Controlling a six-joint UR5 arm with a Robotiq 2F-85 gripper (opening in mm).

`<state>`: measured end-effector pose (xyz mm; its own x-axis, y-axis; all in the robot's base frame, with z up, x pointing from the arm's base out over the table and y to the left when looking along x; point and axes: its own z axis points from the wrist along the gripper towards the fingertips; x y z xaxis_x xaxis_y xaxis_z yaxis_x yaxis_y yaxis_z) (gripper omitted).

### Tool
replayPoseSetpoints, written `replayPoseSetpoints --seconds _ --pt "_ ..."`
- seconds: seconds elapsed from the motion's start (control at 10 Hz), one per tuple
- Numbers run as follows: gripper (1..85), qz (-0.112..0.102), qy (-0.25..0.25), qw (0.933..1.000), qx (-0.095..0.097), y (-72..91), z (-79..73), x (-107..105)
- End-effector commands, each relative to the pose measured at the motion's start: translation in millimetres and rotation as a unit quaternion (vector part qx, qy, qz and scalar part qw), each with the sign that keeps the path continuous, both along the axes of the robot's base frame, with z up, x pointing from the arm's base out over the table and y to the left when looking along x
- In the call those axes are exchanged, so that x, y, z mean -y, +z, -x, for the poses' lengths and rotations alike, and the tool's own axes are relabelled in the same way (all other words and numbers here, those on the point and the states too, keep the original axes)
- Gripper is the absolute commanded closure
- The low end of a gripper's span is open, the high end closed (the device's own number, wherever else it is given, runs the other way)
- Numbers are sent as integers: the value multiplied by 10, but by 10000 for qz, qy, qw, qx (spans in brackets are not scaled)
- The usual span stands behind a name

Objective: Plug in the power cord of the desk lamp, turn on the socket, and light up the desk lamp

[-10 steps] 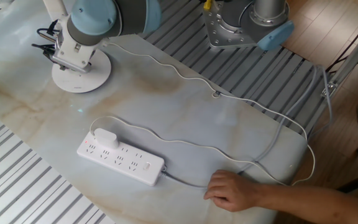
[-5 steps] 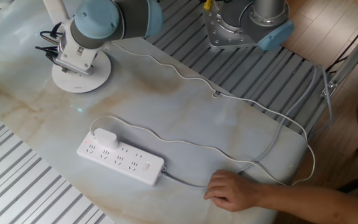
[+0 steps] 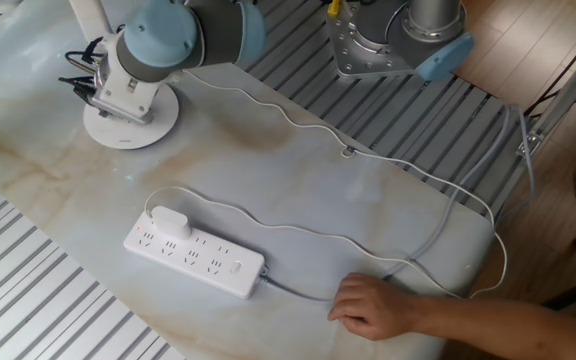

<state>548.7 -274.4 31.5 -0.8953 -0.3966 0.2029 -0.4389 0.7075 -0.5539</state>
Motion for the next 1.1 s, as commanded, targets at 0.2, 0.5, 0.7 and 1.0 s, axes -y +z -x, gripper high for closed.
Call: replayPoseSetpoints --seconds 0.2,0.5,0.7,1.0 --pt "847 -162 108 9996 221 -56 -152 -69" --pt "847 -153 179 9993 293 -134 -186 -15" --pt "847 -152 89 9995 272 -137 -119 -85" --pt "847 -258 -271 9992 149 -133 -5 -396"
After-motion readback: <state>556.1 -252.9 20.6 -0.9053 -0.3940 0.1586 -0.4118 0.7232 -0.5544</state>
